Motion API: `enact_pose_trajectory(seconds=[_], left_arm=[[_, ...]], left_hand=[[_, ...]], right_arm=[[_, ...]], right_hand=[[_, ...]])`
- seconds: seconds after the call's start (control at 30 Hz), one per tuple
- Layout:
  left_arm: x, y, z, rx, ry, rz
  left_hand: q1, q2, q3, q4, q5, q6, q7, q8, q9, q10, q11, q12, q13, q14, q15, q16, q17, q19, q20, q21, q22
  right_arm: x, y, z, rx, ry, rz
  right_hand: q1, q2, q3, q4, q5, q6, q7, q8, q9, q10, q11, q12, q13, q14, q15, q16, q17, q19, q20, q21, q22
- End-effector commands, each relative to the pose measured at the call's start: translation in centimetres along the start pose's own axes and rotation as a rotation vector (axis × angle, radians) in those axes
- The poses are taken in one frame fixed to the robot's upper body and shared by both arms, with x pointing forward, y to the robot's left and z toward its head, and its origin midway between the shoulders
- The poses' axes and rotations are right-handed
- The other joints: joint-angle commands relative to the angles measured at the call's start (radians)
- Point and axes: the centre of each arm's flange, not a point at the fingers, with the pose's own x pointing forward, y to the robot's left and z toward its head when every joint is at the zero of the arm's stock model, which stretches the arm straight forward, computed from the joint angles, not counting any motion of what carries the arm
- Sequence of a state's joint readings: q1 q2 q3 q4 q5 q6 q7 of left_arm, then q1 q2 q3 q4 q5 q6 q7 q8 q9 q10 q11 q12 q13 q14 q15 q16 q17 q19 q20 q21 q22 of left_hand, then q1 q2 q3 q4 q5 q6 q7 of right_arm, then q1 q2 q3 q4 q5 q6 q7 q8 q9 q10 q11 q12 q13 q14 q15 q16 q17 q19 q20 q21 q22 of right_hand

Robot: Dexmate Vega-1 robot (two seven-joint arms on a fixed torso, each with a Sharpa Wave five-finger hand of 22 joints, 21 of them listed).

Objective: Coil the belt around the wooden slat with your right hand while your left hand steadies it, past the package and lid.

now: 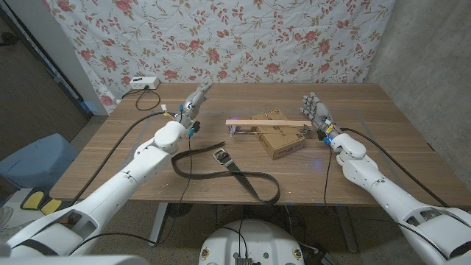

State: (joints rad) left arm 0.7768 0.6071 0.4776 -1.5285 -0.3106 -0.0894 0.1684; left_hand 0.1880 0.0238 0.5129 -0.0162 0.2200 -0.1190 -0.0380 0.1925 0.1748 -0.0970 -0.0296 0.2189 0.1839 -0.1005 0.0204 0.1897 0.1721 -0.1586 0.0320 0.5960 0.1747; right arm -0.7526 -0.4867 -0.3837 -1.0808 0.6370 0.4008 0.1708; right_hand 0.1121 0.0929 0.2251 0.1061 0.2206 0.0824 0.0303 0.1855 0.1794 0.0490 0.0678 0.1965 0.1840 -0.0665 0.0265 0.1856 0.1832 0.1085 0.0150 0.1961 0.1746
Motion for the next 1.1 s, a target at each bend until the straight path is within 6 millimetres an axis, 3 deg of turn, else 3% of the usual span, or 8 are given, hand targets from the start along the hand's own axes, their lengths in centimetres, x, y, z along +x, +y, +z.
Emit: enact_pose_trajectory(seconds=[0.03,0.33,0.83,1.1], left_arm=[[0.8,-0.2,2.8,0.175,0.0,-0.07],[1.3,-0.5,4.4,0.313,0.022,-0.126],[2.7,-1.9,6.3,0.55,0.058,-0.246],[3.7,-2.6,7.2,0.658,0.06,-0.276]], left_hand=[[0.022,-0.004,0.002,-0.02,-0.004,0.012,-0.001,0.006,0.001,0.007,-0.021,0.005,0.002,0.012,-0.003,0.01,0.0,0.011,0.002,-0.004,0.003],[0.061,-0.02,0.002,-0.06,-0.01,0.048,0.001,0.013,0.002,0.034,-0.023,0.009,0.003,0.056,-0.007,0.015,0.001,0.037,0.006,-0.009,0.003],[0.093,-0.028,0.003,-0.089,-0.01,0.057,0.004,0.011,0.003,0.038,-0.017,0.006,0.004,0.054,-0.014,0.007,0.001,0.044,0.014,-0.018,0.003],[0.175,-0.056,0.005,-0.145,-0.007,0.091,0.008,0.018,0.004,0.087,-0.022,0.016,0.006,0.077,-0.012,0.007,0.001,0.098,0.034,-0.021,0.004]], right_arm=[[-0.6,-1.0,2.6,-0.122,-0.035,-0.015],[-1.6,-1.4,3.3,-0.144,-0.028,-0.015],[-5.5,-3.7,4.9,-0.158,-0.07,-0.104],[-8.3,-5.1,5.4,-0.159,-0.104,-0.176]], right_hand=[[0.005,-0.005,0.006,-0.005,0.004,0.017,0.0,0.011,0.003,0.012,0.001,0.009,0.005,0.011,0.002,0.01,0.001,0.008,0.003,0.006,0.003],[0.008,-0.006,0.006,-0.008,0.004,0.026,-0.003,0.013,0.003,0.022,0.001,0.011,0.005,0.021,0.0,0.012,0.001,0.013,0.008,0.008,0.002],[0.008,-0.008,0.005,-0.011,0.003,0.029,-0.002,0.011,0.003,0.031,0.0,0.011,0.005,0.03,0.001,0.013,0.001,0.016,0.009,0.008,0.002],[0.008,-0.009,0.004,-0.012,0.003,0.031,-0.001,0.011,0.003,0.038,0.003,0.012,0.005,0.035,0.003,0.014,0.001,0.02,0.011,0.009,0.002]])
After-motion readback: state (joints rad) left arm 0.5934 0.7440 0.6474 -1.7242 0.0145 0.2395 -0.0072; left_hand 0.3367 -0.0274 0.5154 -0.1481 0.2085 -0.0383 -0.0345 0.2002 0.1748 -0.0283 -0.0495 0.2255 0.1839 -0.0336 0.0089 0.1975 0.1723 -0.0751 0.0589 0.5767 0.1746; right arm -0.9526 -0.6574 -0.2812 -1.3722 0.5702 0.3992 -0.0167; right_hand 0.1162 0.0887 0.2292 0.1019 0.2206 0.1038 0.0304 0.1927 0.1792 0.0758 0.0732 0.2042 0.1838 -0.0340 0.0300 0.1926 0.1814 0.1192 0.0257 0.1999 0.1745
